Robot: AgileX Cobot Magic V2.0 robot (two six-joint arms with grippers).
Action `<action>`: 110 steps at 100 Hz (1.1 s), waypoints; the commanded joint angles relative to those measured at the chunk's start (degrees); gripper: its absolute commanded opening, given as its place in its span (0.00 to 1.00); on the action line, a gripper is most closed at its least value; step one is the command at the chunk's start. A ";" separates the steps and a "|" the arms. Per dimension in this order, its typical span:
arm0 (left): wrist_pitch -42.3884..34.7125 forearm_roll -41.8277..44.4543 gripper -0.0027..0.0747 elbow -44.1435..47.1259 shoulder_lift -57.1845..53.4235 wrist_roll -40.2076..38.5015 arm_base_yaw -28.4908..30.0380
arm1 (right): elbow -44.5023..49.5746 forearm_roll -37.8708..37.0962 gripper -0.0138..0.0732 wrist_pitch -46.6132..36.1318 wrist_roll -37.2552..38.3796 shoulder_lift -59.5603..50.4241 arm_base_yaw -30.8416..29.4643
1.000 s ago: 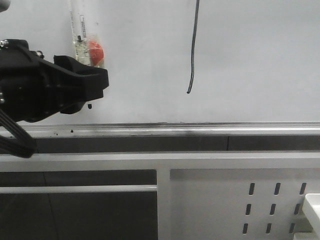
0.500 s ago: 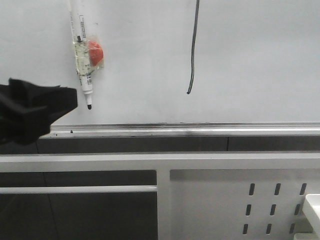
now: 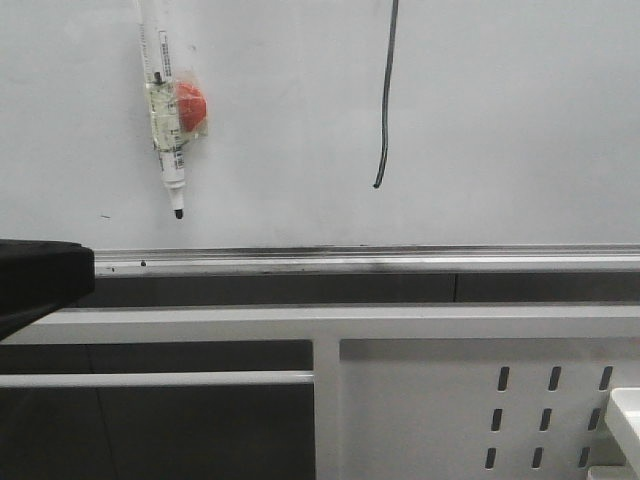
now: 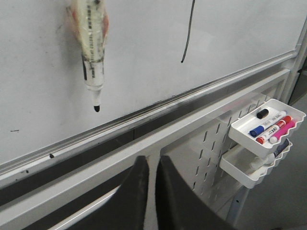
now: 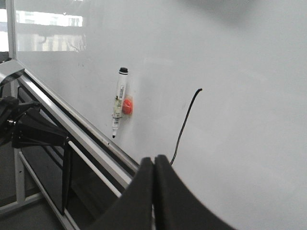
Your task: Write number 1 on whiteboard
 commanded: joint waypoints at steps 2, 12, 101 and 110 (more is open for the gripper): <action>-12.91 0.32 0.01 1.35 -0.98 -0.78 0.06 | 3.96 -0.62 0.08 -5.67 0.22 -4.81 -0.36; -12.91 0.96 0.01 0.50 -1.35 -5.41 0.06 | 8.01 -0.49 0.08 -8.31 0.22 -7.97 -0.36; 23.72 19.70 0.01 -20.67 -25.68 -14.84 -0.08 | 9.89 0.00 0.08 -9.82 0.22 -7.17 -0.36; 25.39 19.70 0.01 -20.62 -27.22 -9.53 0.66 | 9.89 0.00 0.08 -9.82 0.22 -7.17 -0.36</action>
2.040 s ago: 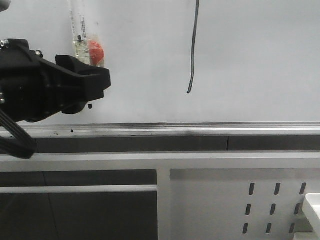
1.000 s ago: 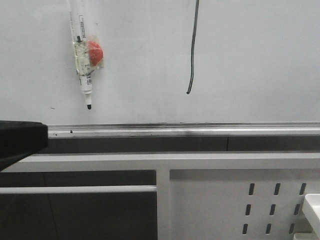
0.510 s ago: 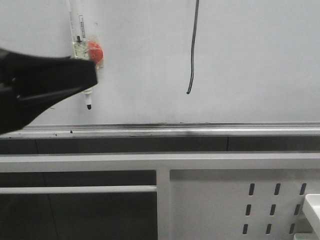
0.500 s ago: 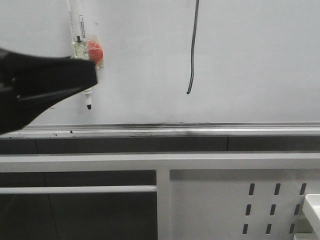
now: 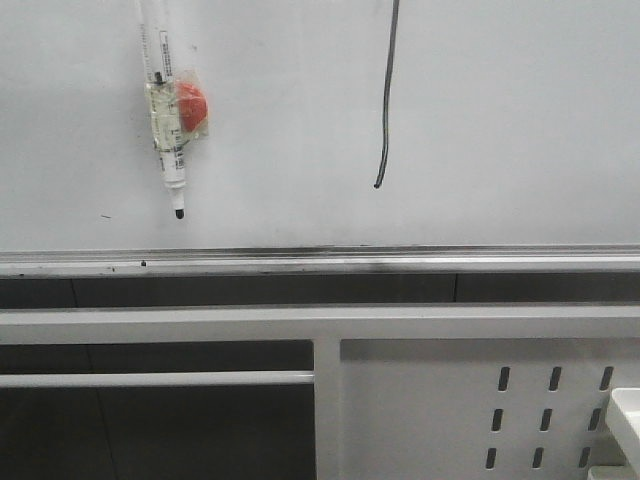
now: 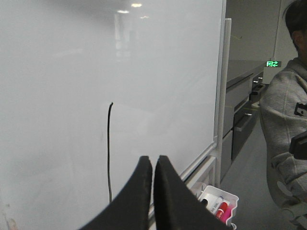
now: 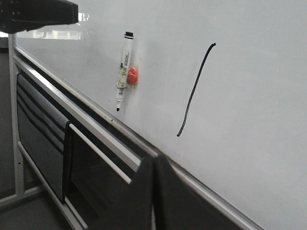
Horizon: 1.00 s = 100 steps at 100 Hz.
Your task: Write number 1 on whiteboard
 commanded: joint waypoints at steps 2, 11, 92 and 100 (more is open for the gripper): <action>-0.88 -0.84 0.01 -1.55 -2.03 4.06 0.66 | -1.46 0.00 0.08 -5.03 -0.04 -0.35 -0.36; 3.32 -1.09 0.01 -1.55 -3.56 8.09 2.38 | -1.46 0.00 0.08 -5.03 -0.04 -0.35 -0.36; 43.24 -10.48 0.01 -0.88 -40.67 14.57 27.78 | -1.46 0.00 0.08 -5.03 -0.04 -0.35 -0.36; 41.50 -11.74 0.01 1.75 -40.67 14.57 28.55 | -1.46 0.00 0.08 -5.03 -0.04 -0.35 -0.36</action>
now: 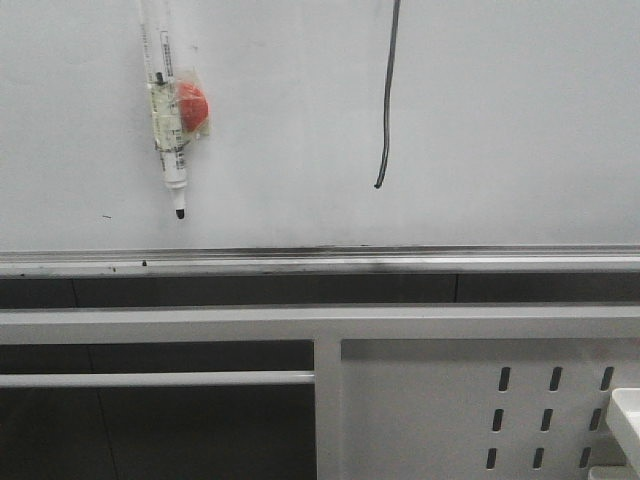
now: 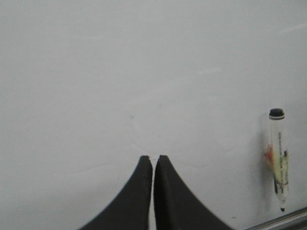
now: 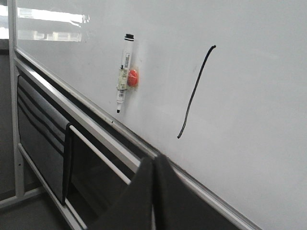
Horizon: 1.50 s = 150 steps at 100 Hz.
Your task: Write number 1 on whiteboard
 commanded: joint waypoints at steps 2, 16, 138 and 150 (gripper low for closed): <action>-4.99 -2.42 0.01 1.60 0.59 -0.69 0.95 | -1.46 0.00 0.08 -4.70 -0.04 -0.35 -0.36; -12.81 -8.38 0.01 10.84 -1.31 -0.69 5.01 | -1.46 0.00 0.08 -4.70 -0.04 -0.35 -0.36; 8.05 -10.95 0.01 20.15 -12.69 0.05 15.66 | -1.46 0.00 0.08 -4.80 -0.04 -0.35 -0.36; 8.05 -10.95 0.01 20.15 -12.69 0.05 15.66 | -1.46 0.00 0.08 -4.80 -0.04 -0.35 -0.36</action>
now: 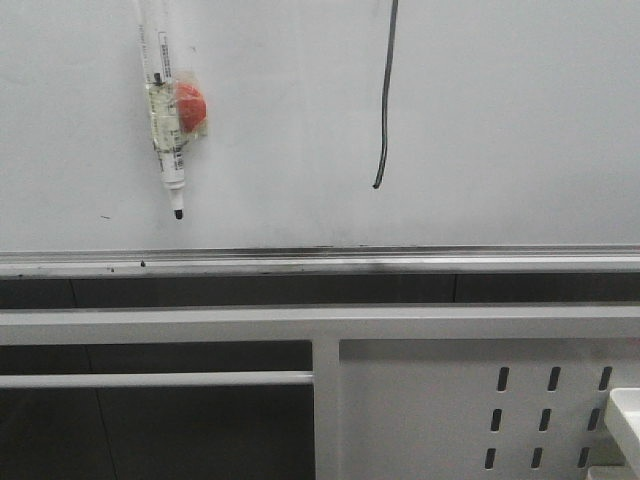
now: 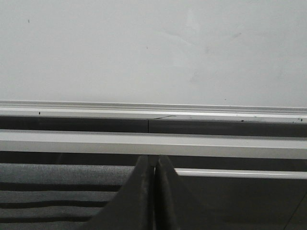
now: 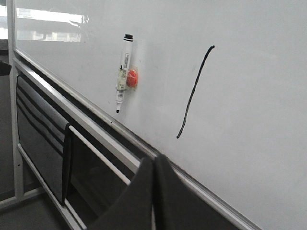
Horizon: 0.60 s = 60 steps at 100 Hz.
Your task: Write number 1 on whiteboard
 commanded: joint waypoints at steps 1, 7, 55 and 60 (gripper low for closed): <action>-2.99 0.13 0.01 2.01 -1.31 0.04 -0.45 | -1.46 0.00 0.08 -4.77 -0.07 -0.35 -0.36; -2.99 0.13 0.01 2.01 -1.31 0.04 -0.45 | -0.74 0.00 0.08 -5.51 -0.07 -0.35 -0.36; -2.99 0.13 0.01 2.01 -1.31 0.04 -0.45 | 11.78 3.04 0.08 -3.31 5.05 -0.62 -10.72; -2.99 0.13 0.01 2.01 -1.31 0.04 -0.45 | 11.78 3.04 0.08 -3.19 5.16 -0.71 -15.29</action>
